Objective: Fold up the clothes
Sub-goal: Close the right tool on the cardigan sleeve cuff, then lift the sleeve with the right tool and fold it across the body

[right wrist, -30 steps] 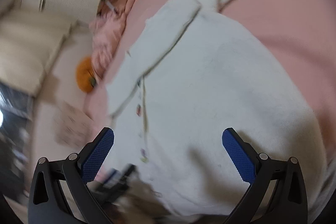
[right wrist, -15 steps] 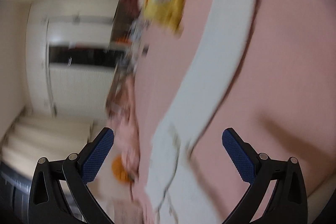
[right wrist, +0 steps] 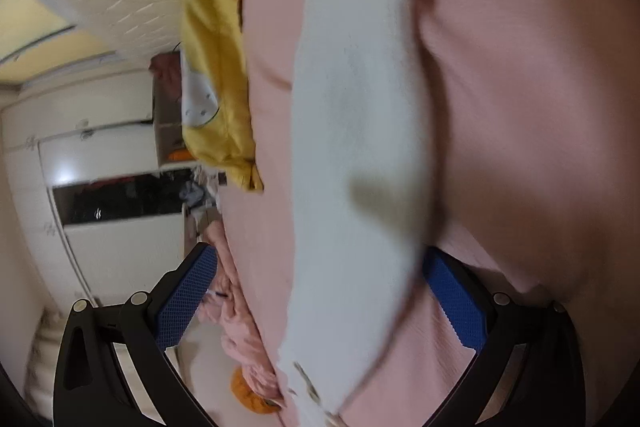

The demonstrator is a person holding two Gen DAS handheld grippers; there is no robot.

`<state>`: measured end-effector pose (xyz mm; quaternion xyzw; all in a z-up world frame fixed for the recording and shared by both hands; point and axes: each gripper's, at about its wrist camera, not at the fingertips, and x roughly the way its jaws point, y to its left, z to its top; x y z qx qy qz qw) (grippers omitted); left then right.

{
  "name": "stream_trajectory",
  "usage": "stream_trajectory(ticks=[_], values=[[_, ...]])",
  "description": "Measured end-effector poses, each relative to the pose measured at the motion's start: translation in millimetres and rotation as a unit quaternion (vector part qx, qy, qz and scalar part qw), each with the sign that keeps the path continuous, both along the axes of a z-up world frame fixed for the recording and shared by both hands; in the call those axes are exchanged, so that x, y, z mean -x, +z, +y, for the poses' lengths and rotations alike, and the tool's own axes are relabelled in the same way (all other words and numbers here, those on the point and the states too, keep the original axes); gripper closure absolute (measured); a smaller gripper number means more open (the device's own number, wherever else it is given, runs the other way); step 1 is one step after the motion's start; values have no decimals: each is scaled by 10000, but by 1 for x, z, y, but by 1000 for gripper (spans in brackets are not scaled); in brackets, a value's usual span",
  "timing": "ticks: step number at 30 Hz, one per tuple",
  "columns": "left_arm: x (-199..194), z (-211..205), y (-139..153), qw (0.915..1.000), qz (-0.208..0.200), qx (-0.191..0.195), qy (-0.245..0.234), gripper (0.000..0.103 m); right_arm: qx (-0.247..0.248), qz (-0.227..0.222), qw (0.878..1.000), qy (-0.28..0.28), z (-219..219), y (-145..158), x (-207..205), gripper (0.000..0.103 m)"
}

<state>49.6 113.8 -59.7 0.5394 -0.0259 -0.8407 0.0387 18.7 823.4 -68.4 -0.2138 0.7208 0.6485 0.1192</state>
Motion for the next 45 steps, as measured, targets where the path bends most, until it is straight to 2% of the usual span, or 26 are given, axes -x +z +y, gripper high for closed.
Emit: stream_trajectory(ticks=[1,2,4,6,7,8,9,11,14,15,17,19,20,22,24,26,29,32,33,34,37,38,41,43,45], values=[[0,1,0,10000,-2,-1,2,0,-84,78,9999,-47,6,3,5,0],[0,1,0,10000,-5,-1,3,0,-172,159,9997,-94,11,6,9,5],[0,1,1,10000,-8,-2,-1,0,-687,-151,9974,131,23,13,22,14],[2,0,1,10000,-9,-7,-3,0,-592,-404,9972,222,34,1,24,38],[3,-1,1,10000,-8,-11,-2,0,-485,-520,9974,149,39,-8,17,77],[4,-1,0,10000,-3,-17,2,0,-234,-573,9981,30,42,-27,5,100],[5,-2,0,10000,1,-24,7,0,-111,-248,9996,-26,45,-37,1,100],[7,-4,-1,10000,8,-31,9,0,-319,-175,9993,89,44,-36,0,100],[7,-4,-1,10000,17,-56,5,0,-453,-596,9972,37,42,-19,7,97],[6,-5,-1,10000,21,-67,6,0,-982,-771,9920,210,35,1,14,97],[6,-6,-1,10000,19,-70,24,0,-2052,-1115,9707,565,20,40,29,97],[7,-7,-1,10000,27,-77,34,0,-3042,-1431,9356,1077,-11,77,54,97],[7,-8,-1,9999,31,-94,34,0,-3280,-1403,9260,1231,-24,88,63,97],[7,-10,-1,9999,36,-143,43,0,-3627,-1271,9087,1633,-62,109,82,97],[8,-12,0,9997,55,-225,69,0,-4041,-1124,8839,2069,-110,130,105,97],[8,-16,2,9994,93,-330,102,0,-4318,-864,8643,2431,-164,148,122,97],[5,-23,10,9975,281,-615,192,0,-4392,-403,8481,2936,-248,165,153,97],[5,-38,21,9939,522,-919,319,0,-4427,-72,8237,3541,-338,175,180,97],[3,-46,27,9915,681,-1025,421,0,-4455,-4,8130,3749,-372,176,191,97],[0,-54,33,9884,864,-1127,542,0,-4536,60,7959,4008,-413,175,201,97],[-9,-81,52,9749,1416,-1402,995,0,-4642,57,7596,4555,-501,154,222,97],[-13,-94,56,9682,1604,-1463,1239,0,-4624,-24,7475,4769,-535,136,229,97],[-26,-132,65,9432,2130,-1660,1934,0,-4469,-346,7241,5242,-599,87,246,97],[-25,-146,61,9365,2120,-1773,2161,0,-4702,-633,6990,5351,-627,61,244,97],[-18,-146,54,9384,1937,-1820,2208,0,-5064,-890,6706,5347,-651,39,236,96]])
